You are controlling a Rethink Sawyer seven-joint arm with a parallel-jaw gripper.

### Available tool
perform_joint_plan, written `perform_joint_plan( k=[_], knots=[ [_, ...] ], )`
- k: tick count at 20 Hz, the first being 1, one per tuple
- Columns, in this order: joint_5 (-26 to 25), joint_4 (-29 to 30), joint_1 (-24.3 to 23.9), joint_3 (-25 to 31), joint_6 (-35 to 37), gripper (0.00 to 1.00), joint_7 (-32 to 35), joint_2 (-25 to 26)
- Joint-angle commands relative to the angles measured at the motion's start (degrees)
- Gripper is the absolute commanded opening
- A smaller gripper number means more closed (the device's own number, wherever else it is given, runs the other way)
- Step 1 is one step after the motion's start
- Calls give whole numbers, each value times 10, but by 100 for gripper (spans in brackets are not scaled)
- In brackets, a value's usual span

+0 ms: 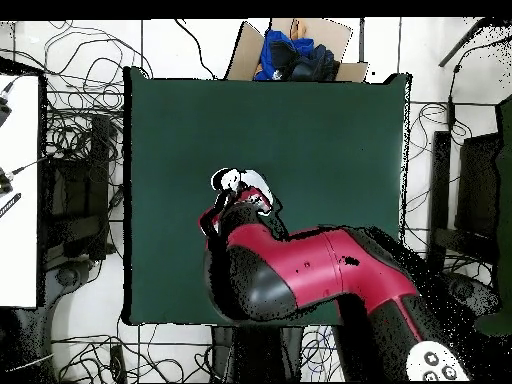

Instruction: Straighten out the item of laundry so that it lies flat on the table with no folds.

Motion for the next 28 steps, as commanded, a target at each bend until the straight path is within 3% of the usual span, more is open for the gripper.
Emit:
perform_joint_plan(
  k=[1,5,12,18,28],
  knots=[
    [-35,-20,23,-67,-12,0,71,46],
    [-46,-29,39,-89,-21,0,79,58],
    [-29,-24,20,-60,-11,0,67,56],
    [-51,-42,61,-107,-28,0,90,70],
    [-40,-43,68,-113,-35,0,85,69]
  ],
)
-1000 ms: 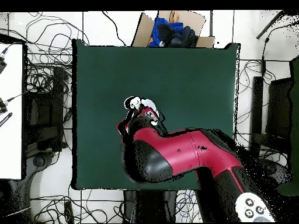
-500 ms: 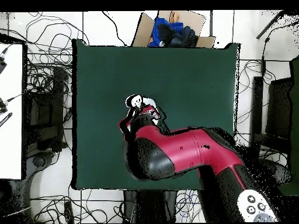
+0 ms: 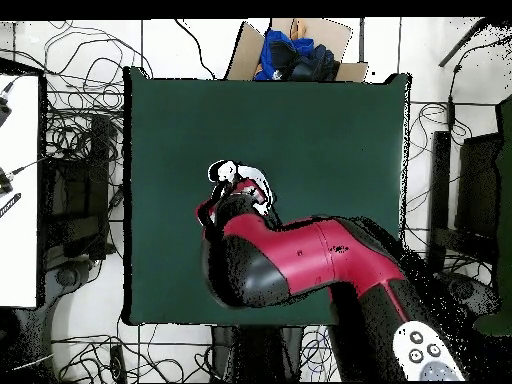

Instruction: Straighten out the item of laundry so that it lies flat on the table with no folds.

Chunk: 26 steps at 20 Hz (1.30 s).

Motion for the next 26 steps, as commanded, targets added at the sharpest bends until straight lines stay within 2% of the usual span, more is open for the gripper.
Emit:
perform_joint_plan(
  k=[1,6,10,14,17,22,26],
  knots=[
    [-13,-15,16,-47,-18,0,82,31],
    [-7,-12,-14,6,-55,0,67,32],
    [-4,-14,-7,3,-68,0,75,34],
    [-20,-31,37,-56,-81,0,89,43],
    [-26,-40,49,-82,-80,0,85,53],
    [1,-42,33,-60,-86,0,90,41],
    [10,-39,15,-31,-132,0,111,40]
  ],
)
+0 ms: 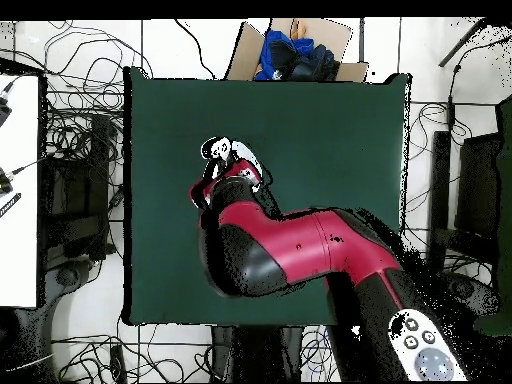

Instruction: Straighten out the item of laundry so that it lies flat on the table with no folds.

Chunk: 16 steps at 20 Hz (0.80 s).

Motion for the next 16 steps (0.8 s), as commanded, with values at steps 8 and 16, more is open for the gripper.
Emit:
perform_joint_plan(
  k=[8,16],
  knots=[
    [45,-18,-21,47,-103,0,143,48],
    [78,-37,34,0,-221,0,179,113]
  ],
)
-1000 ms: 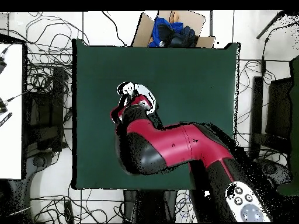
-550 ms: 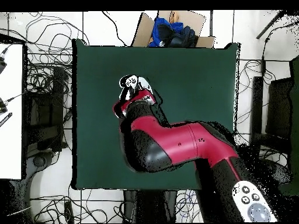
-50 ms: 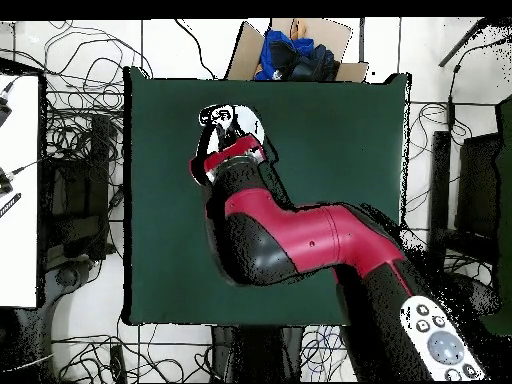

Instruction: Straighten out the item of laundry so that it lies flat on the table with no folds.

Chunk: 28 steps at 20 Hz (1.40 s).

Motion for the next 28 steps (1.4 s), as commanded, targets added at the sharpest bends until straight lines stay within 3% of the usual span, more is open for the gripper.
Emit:
perform_joint_plan(
  k=[1,6,11,28],
  knots=[
    [38,-26,42,-9,-66,0,173,75],
    [39,-24,71,-58,-163,0,176,122],
    [29,-30,77,-68,-216,0,169,171],
    [20,-21,72,-106,-215,0,125,196]
  ],
)
